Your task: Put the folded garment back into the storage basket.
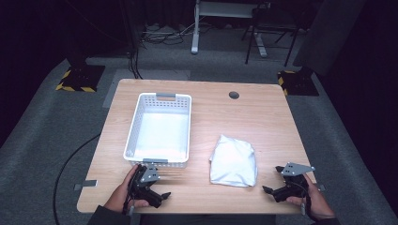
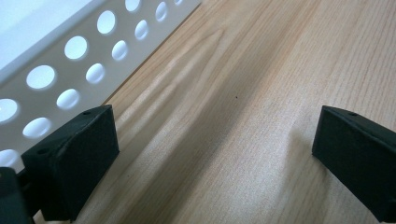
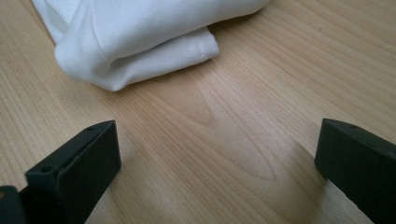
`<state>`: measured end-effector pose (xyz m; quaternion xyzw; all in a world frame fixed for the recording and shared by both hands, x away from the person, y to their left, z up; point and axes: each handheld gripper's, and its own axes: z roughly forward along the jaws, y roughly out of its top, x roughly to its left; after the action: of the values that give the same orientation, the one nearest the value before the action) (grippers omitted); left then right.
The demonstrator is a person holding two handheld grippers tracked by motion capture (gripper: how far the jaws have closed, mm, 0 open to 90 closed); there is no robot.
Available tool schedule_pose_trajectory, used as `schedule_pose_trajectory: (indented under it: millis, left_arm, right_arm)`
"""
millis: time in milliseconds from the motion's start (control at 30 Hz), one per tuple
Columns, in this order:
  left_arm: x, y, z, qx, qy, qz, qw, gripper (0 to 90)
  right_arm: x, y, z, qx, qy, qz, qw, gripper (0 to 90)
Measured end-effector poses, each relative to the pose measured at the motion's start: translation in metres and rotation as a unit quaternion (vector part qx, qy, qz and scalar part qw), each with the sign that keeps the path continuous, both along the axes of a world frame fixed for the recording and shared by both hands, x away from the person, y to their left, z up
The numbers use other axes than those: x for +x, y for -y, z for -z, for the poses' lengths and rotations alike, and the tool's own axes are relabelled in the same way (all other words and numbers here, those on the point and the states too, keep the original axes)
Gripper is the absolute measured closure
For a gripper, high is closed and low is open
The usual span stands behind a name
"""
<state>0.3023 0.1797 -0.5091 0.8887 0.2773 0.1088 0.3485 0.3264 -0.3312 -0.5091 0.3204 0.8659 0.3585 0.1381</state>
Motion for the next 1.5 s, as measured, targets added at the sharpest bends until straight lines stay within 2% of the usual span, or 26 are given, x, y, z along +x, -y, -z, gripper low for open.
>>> schedule_pose_trajectory:
  millis: [633, 900, 1100, 1500]
  left_arm:
    - [0.0, 0.0, 0.0, -0.001, 0.0, -0.001, 1.0, 0.4]
    - [0.0, 0.0, 0.0, -0.001, 0.0, -0.002, 1.0, 0.3]
    - [0.0, 0.0, 0.0, -0.001, -0.001, -0.002, 1.0, 0.4]
    - [0.0, 0.0, 0.0, -0.001, 0.0, -0.002, 1.0, 0.4]
  right_arm:
    - [0.001, 0.002, -0.001, -0.006, -0.004, -0.004, 1.0, 0.3]
    - [-0.001, -0.001, -0.007, -0.017, 0.012, -0.009, 0.9997, 2.5]
    - [-0.003, -0.003, -0.014, -0.011, 0.019, -0.015, 0.9997, 2.7]
    - [-0.006, -0.014, -0.026, -0.019, 0.035, -0.032, 0.9987, 2.9]
